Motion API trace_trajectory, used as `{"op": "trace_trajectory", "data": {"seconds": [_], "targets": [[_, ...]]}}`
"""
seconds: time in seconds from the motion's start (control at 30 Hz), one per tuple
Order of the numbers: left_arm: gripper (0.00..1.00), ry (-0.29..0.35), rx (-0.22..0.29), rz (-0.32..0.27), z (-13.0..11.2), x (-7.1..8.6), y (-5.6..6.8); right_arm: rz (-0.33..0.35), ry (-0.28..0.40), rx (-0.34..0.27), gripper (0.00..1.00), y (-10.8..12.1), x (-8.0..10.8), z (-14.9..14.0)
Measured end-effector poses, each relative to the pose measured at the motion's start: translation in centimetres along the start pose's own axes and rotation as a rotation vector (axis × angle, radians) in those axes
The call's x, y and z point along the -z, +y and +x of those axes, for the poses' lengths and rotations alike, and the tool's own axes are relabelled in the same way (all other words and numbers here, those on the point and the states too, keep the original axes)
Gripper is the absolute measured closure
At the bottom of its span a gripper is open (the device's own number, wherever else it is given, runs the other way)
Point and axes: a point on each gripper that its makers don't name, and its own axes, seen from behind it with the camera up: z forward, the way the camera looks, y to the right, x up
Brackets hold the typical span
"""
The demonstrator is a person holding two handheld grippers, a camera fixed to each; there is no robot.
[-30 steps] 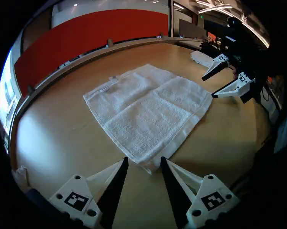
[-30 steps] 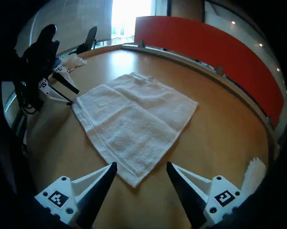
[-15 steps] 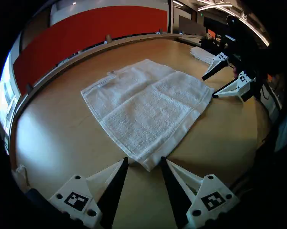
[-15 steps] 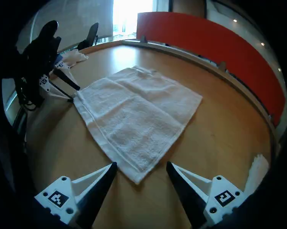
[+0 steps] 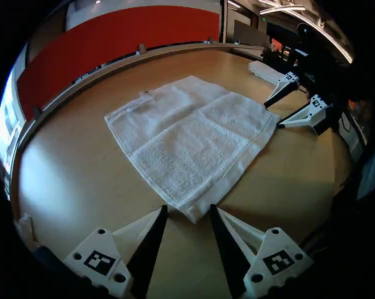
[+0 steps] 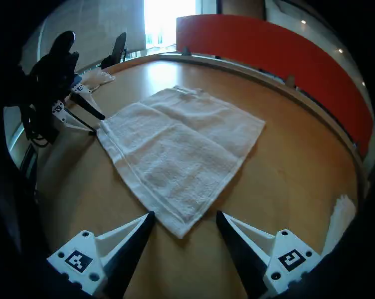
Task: Fold towel
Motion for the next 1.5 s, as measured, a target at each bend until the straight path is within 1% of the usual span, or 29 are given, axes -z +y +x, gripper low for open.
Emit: {"op": "trace_trajectory", "data": {"seconds": [0.17, 0.3, 0.37, 0.57, 0.63, 0.7, 1.03, 1.17, 1.27, 1.3, 1.37, 1.43, 1.5], "targets": [[0.38, 0.0, -0.005, -0.004, 0.0, 0.0, 0.0, 0.008, -0.001, 0.01, 0.05, 0.0, 0.0, 0.0], [0.38, -0.001, -0.005, -0.005, 0.0, 0.0, 0.0, 0.012, -0.002, 0.013, 0.08, 0.1, 0.0, 0.0], [0.39, -0.001, -0.004, -0.004, 0.0, 0.0, 0.0, 0.012, -0.004, 0.011, 0.13, 0.1, 0.0, 0.0], [0.39, -0.008, 0.002, 0.003, -0.2, 0.1, 0.0, 0.012, -0.008, 0.005, 0.33, 0.1, 0.1, 0.0], [0.39, -0.012, 0.004, 0.004, -0.2, 0.0, 0.0, 0.011, -0.008, 0.002, 0.37, 0.2, 0.1, 0.0], [0.39, -0.016, 0.005, 0.004, -0.2, 0.0, 0.0, 0.009, -0.008, 0.0, 0.38, 0.2, 0.1, 0.0], [0.45, -0.029, 0.0, -0.002, 0.0, -0.1, 0.3, 0.012, -0.011, 0.002, 0.38, 0.2, 0.2, 0.1], [0.55, -0.036, -0.006, -0.01, 0.0, -0.1, 0.7, 0.016, -0.013, 0.006, 0.42, 0.1, 0.1, 0.1], [0.67, -0.04, -0.012, -0.015, 0.0, -0.2, 1.1, 0.021, -0.015, 0.01, 0.48, -0.1, 0.1, 0.2], [0.71, -0.042, -0.013, -0.016, 0.1, -0.2, 1.2, 0.023, -0.016, 0.011, 0.51, -0.2, 0.1, 0.2], [0.79, -0.046, -0.008, -0.014, 0.1, -0.2, 1.2, 0.025, -0.017, 0.011, 0.65, -0.3, 0.1, 0.3], [0.9, -0.048, 0.0, -0.006, 0.2, -0.3, 1.1, 0.029, -0.019, 0.006, 0.77, -0.5, 0.1, 0.3], [0.92, -0.05, 0.009, 0.002, 0.3, -0.3, 1.0, 0.034, -0.022, -0.001, 0.85, -0.7, 0.1, 0.3]]}}
